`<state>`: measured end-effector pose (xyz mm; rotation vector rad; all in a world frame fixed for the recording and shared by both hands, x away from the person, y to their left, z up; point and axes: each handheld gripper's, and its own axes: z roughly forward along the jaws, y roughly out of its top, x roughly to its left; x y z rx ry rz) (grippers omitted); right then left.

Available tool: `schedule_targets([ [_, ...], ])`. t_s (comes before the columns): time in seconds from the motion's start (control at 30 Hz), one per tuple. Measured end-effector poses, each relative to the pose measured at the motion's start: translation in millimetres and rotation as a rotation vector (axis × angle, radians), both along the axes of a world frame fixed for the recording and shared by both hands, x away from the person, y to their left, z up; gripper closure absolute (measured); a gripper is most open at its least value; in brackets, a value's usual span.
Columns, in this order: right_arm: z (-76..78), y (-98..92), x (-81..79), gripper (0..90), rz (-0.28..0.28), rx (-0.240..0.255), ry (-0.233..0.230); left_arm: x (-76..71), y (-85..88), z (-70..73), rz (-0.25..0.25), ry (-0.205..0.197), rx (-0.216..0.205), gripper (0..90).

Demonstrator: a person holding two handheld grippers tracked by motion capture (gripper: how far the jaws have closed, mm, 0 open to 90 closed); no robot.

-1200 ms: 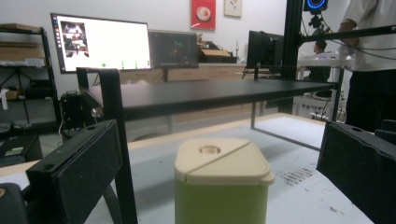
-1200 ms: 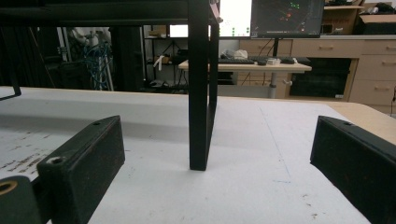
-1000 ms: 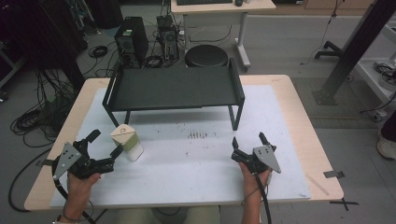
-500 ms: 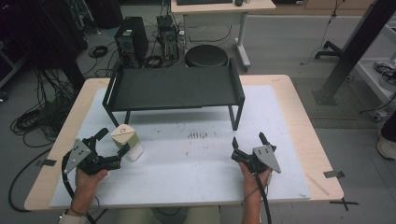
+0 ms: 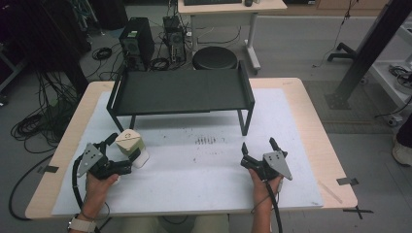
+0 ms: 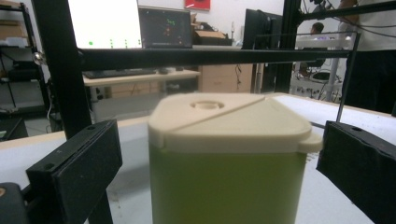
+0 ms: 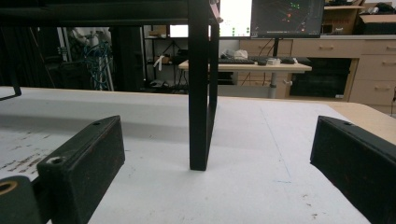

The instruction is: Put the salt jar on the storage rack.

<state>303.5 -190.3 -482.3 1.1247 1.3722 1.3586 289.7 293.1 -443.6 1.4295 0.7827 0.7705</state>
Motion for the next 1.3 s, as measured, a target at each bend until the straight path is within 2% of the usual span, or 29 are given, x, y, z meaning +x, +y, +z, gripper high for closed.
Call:
schedule_targets([
  [0.83, 0.0, 0.0, -0.1, 3.0, 0.0, -0.002, -0.003, 12.8, -11.1, -12.6, 0.011, 0.014, 0.029, 0.2],
  [1.1, 0.0, 0.0, 0.0, 3.1, 0.0, -0.002, -0.002, 14.8, -13.5, -18.2, 0.01, 0.023, 0.027, 0.2],
  [1.3, 0.0, 0.1, 0.0, 3.1, 0.0, -0.003, -0.001, 14.9, -11.5, -19.3, 0.017, 0.021, 0.003, 0.2],
])
